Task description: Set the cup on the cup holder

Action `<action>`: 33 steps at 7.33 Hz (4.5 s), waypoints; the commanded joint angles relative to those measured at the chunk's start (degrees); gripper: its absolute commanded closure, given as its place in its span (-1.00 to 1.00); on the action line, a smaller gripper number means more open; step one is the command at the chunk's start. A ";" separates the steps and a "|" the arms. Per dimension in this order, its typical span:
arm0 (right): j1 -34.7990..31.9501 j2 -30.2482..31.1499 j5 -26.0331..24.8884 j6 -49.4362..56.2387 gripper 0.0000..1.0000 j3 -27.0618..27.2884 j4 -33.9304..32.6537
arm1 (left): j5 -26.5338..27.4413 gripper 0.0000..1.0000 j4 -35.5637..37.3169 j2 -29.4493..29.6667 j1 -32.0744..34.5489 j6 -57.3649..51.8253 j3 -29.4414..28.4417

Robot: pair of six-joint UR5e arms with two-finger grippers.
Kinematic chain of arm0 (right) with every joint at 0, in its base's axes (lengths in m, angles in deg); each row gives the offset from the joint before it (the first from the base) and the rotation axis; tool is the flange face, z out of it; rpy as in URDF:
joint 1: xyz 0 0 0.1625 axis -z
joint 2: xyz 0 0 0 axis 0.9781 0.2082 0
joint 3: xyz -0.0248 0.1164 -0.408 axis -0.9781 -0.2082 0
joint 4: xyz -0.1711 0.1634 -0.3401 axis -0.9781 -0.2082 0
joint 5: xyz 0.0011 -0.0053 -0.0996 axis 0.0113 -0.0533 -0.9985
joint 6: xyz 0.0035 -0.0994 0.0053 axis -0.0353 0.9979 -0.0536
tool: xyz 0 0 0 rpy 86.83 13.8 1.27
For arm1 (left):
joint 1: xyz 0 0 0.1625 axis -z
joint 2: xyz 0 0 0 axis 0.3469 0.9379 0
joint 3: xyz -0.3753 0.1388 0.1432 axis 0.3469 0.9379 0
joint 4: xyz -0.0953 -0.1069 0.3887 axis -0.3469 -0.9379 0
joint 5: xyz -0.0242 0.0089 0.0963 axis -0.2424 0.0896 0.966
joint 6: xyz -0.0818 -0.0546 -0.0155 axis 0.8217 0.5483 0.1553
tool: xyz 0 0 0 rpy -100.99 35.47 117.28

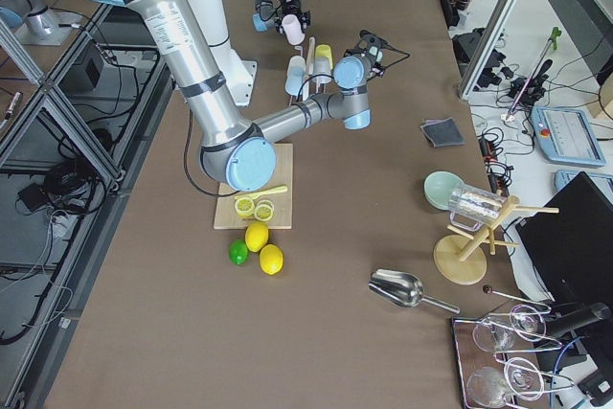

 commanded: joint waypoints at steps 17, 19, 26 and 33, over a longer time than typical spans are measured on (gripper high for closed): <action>18.71 6.43 -23.22 17.46 0.63 -1.71 24.16 | 0.04 0.20 0.58 2.54 0.01 0.01 -5.33; 18.80 6.52 -23.22 17.46 0.56 -2.33 24.42 | 0.13 -0.97 0.58 2.80 0.01 0.19 -5.33; 19.15 6.96 -23.31 16.85 -1.00 -2.07 24.42 | 0.04 -0.97 0.58 2.80 0.18 0.28 -4.72; 9.97 13.27 -7.23 14.75 -1.00 -1.09 21.98 | -0.49 -0.97 52.53 -4.93 9.65 0.01 22.86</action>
